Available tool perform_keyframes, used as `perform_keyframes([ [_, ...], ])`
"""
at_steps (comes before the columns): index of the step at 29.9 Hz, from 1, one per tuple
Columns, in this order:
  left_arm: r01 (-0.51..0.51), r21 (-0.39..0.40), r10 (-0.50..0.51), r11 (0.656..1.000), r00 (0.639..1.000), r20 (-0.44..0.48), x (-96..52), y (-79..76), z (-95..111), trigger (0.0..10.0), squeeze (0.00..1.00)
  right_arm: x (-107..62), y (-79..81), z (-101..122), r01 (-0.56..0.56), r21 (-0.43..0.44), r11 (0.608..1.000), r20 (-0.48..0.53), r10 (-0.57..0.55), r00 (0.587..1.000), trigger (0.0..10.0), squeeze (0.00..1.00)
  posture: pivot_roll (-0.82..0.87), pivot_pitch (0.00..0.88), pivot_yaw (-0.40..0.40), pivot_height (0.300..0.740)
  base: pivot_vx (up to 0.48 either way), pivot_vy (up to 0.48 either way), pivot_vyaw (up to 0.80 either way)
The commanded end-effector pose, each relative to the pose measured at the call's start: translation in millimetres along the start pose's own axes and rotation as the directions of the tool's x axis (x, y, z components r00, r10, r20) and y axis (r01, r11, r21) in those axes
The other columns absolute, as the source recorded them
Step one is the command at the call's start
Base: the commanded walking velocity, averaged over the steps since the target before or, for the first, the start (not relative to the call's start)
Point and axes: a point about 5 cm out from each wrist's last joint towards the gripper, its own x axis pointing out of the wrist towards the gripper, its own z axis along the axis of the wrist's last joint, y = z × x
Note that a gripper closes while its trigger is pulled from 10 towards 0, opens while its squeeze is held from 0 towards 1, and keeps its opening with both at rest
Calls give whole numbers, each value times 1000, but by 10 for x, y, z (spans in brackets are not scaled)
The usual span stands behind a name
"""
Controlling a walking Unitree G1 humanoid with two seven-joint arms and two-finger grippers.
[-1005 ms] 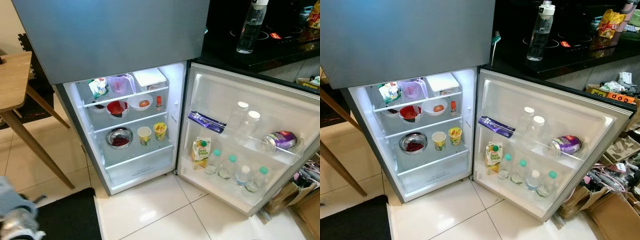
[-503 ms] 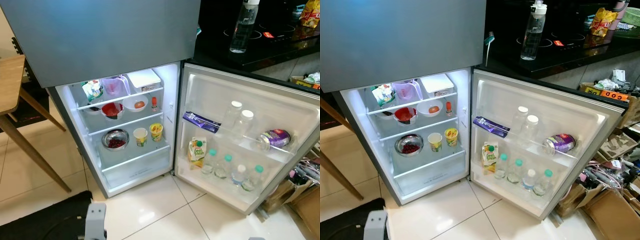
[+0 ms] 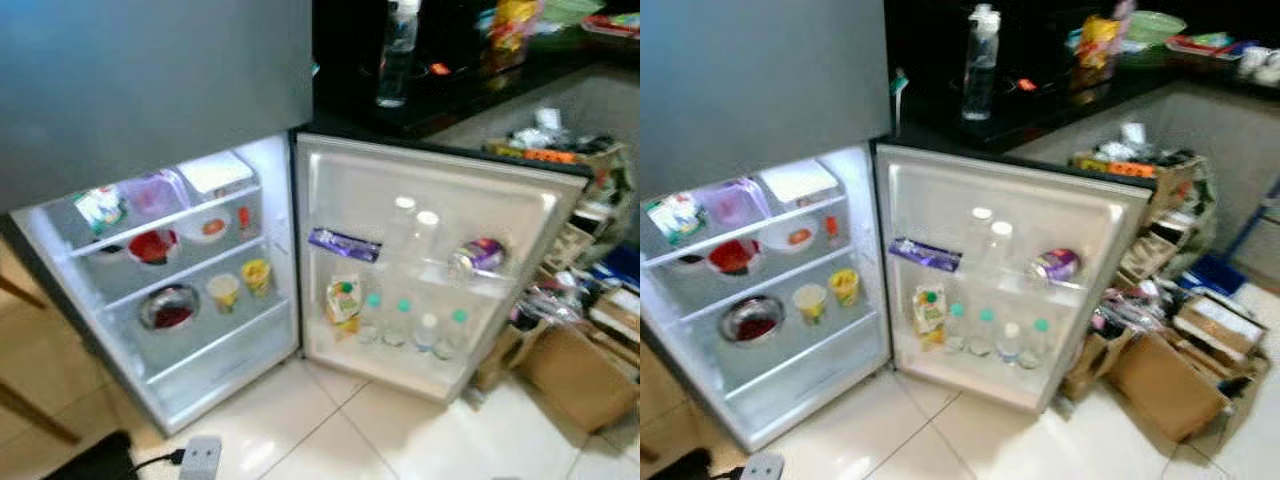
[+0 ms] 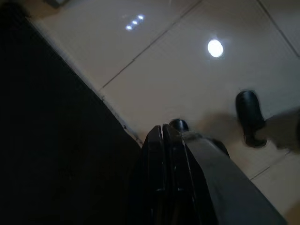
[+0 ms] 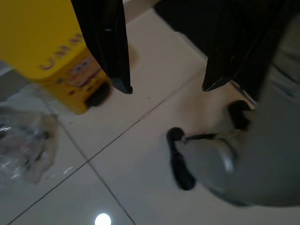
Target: Restocking fridge
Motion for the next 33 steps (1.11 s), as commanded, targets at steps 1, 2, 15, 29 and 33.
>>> perform_keyframes([
  [1,11,15,-12,1000,1000,13,8,-8,50,10000,0,-9,-37,9,9,-4,1000,-1,-9,1000,10000,0,-106,0,17,740,0,0,-756],
  [2,18,16,-18,1000,1000,12,9,-17,51,10000,0,-10,-42,11,8,-6,1000,-1,-8,1000,10000,0,-106,0,17,740,0,0,-756],
  [15,47,3,-47,999,999,16,17,-70,68,10000,0,-22,-89,1,20,-34,999,1,-20,1000,10000,0,-105,0,24,740,0,0,-583],
  [29,65,-39,-64,997,998,19,0,-84,-18,10000,0,-4,-27,-16,27,-119,993,-12,-29,1000,10000,0,-89,0,6,740,0,0,0],
  [33,91,-15,-91,996,996,1,-9,-131,-89,10000,0,-8,-44,-26,33,-132,991,-17,-36,999,10000,0,-86,0,-3,740,0,0,0],
])
